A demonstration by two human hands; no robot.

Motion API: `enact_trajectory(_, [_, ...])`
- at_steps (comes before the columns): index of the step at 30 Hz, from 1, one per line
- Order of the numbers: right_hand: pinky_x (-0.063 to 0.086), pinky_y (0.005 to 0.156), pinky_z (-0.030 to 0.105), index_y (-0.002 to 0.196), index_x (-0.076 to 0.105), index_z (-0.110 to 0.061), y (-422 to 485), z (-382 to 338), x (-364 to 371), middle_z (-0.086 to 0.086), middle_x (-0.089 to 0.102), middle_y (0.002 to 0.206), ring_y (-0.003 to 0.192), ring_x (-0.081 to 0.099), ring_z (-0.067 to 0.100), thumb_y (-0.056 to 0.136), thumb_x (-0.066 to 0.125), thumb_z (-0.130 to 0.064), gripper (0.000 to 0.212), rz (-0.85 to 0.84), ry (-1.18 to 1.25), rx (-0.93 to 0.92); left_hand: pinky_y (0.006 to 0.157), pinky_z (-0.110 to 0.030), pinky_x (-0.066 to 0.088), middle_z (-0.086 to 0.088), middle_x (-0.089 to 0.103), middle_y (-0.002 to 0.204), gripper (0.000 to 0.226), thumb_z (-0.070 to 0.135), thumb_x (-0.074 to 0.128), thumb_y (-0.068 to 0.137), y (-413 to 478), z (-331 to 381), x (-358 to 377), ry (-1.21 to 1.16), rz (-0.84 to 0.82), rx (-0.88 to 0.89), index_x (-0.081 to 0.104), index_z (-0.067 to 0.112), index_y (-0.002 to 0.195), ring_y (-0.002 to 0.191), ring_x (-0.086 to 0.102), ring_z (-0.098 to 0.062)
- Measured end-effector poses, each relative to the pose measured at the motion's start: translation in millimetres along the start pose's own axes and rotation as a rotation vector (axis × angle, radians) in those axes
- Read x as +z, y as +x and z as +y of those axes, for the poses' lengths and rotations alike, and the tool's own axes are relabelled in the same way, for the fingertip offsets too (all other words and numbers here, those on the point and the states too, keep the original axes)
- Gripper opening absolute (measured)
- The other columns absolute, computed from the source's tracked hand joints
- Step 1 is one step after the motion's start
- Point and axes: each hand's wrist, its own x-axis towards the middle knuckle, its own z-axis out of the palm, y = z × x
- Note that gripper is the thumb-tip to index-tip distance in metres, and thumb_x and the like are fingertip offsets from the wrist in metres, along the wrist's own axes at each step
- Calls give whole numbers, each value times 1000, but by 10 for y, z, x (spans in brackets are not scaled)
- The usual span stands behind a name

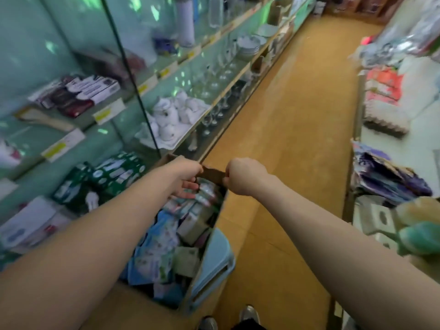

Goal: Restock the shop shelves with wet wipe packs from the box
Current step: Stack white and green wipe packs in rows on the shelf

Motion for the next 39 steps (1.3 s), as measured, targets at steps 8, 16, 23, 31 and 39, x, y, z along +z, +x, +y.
enact_trajectory(8, [30, 42, 25, 60, 28, -22, 770, -333, 598, -1, 39, 61, 49, 37, 15, 96, 42, -10, 41, -115, -48, -42, 77, -39, 51, -6, 45, 88, 4, 15, 45, 99, 564, -744, -475, -191, 69, -215, 44, 11, 102, 64, 48, -15])
enact_trajectory(16, [41, 51, 28, 74, 52, -12, 1472, -122, 1174, 0, 48, 68, 62, 51, 18, 95, 54, -18, 22, -217, -123, -53, 79, -39, 50, -6, 44, 88, 12, 14, 48, 98, 1203, -1099, -201, -425, 56, -372, 43, 14, 109, 66, 46, -15])
enact_trajectory(23, [50, 77, 34, 111, 57, -10, 1894, -11, 1527, 7, 61, 105, 95, 60, 26, 95, 53, -15, 17, -286, -109, -108, 83, -43, 50, -6, 47, 90, 13, 14, 50, 97, 1601, -1287, 191, -572, 12, -444, 47, 14, 110, 67, 51, -17])
enact_trajectory(31, [48, 84, 38, 128, 45, -5, 2071, 82, 1803, 15, 59, 122, 112, 58, 32, 99, 41, -15, 30, -333, -132, -80, 64, -37, 50, -9, 54, 108, 35, 19, 55, 95, 1796, -1397, 393, -696, -65, -460, 48, 14, 129, 82, 56, -20])
enact_trajectory(39, [41, 71, 32, 131, 45, -6, 1647, -298, 1679, 9, 59, 123, 109, 60, 26, 98, 46, -18, 35, -154, -269, -380, 82, -44, 55, -11, 66, 112, 56, 49, 79, 68, 1850, -1205, 376, -858, -249, -285, 66, 19, 113, 105, 61, -27])
